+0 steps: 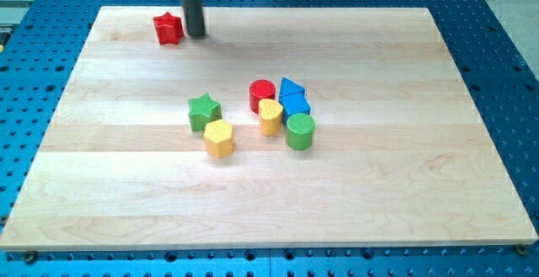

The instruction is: Move the red circle below the red star

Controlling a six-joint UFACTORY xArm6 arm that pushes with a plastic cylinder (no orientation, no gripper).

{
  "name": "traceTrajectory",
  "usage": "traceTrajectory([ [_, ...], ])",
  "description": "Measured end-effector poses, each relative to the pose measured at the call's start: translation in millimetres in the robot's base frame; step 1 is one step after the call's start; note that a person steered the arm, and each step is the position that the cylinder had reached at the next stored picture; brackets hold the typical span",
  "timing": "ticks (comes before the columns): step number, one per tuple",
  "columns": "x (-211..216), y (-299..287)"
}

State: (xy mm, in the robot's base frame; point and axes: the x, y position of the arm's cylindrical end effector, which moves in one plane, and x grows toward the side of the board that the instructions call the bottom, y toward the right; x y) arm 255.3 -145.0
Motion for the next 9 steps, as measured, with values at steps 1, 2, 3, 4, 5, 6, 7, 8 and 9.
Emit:
traceTrajectory([
  [1,0,-49],
  [2,7,-40],
  [3,23,-37],
  [4,35,-15],
  [5,47,68],
  [6,64,164],
  [7,93,230],
  [8,142,235],
  [9,172,222],
])
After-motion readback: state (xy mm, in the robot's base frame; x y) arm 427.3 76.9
